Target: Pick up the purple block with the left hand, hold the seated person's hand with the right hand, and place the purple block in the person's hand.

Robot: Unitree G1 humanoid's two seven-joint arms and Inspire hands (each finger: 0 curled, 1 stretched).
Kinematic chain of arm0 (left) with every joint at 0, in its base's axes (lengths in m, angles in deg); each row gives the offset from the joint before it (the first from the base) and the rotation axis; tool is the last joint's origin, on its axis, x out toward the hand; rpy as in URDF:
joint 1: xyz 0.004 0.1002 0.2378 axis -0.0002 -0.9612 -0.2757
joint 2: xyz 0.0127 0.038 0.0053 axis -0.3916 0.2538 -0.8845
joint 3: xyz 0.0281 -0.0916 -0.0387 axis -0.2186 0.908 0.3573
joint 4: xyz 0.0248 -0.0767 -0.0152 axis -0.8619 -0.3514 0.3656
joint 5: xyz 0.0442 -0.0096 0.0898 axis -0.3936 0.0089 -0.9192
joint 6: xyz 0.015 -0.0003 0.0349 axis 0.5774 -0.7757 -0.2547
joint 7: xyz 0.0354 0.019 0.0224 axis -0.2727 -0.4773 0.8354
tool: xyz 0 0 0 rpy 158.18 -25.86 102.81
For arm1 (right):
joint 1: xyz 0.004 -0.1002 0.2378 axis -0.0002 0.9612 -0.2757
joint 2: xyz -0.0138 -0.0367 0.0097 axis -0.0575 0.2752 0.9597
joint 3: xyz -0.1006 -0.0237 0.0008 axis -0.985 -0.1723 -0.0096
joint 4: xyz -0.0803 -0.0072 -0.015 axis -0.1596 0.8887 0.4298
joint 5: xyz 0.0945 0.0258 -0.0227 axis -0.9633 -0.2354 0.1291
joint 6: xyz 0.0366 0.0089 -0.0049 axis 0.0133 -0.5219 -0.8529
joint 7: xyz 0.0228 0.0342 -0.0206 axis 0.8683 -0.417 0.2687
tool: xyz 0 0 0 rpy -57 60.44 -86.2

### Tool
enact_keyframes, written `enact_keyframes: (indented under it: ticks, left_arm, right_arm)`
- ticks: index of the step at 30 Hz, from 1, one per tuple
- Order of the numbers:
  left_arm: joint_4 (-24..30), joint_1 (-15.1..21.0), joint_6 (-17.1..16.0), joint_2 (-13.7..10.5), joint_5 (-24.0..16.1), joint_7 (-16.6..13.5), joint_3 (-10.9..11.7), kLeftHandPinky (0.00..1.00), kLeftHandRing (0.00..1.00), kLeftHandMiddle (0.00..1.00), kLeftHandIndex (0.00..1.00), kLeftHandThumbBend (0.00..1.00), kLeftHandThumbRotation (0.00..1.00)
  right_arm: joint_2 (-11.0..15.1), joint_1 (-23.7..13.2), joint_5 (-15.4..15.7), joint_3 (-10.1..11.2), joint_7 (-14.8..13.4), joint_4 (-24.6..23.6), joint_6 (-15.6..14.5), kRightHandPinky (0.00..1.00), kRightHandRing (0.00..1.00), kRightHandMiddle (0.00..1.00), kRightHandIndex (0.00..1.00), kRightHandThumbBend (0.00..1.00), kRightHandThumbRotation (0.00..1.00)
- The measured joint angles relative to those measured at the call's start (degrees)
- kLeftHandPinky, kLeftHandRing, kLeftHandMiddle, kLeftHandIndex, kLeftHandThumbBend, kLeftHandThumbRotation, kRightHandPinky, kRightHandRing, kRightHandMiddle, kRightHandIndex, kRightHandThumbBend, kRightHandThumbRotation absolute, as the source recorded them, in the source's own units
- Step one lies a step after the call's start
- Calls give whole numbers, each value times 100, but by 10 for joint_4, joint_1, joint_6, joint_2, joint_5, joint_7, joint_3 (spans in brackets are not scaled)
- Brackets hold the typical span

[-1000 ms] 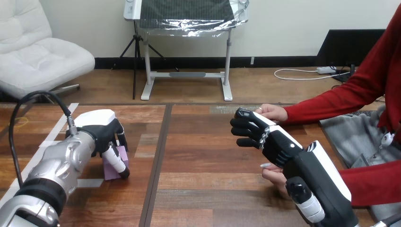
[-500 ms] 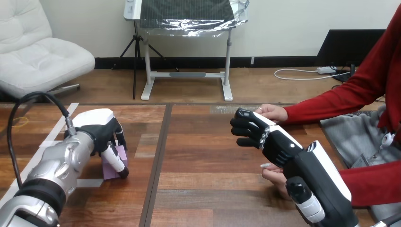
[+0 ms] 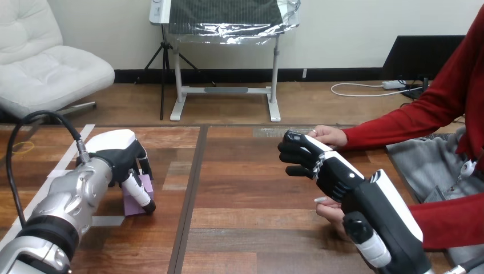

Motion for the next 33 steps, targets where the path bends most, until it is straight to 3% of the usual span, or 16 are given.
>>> enact_keyframes:
  ticks: [14,18,23,33]
  left_arm:
    - [8,-7,-10,-1,10,-5,5,36,43,48,45,82,0]
    - [19,-14,-10,-2,13,-5,7,34,41,47,45,81,0]
    - [35,-23,-10,-2,14,-5,13,31,38,46,44,81,0]
    - [95,-48,-11,-8,23,2,31,24,31,41,44,82,0]
  right_arm:
    - [23,-70,52,28,-6,73,-15,84,87,89,88,100,93]
    - [36,-96,81,41,-19,100,-15,82,86,88,88,100,87]
    - [55,-131,89,55,-24,140,-15,82,86,89,88,100,82]
    - [103,-198,123,76,-42,228,-4,79,86,89,90,100,79]
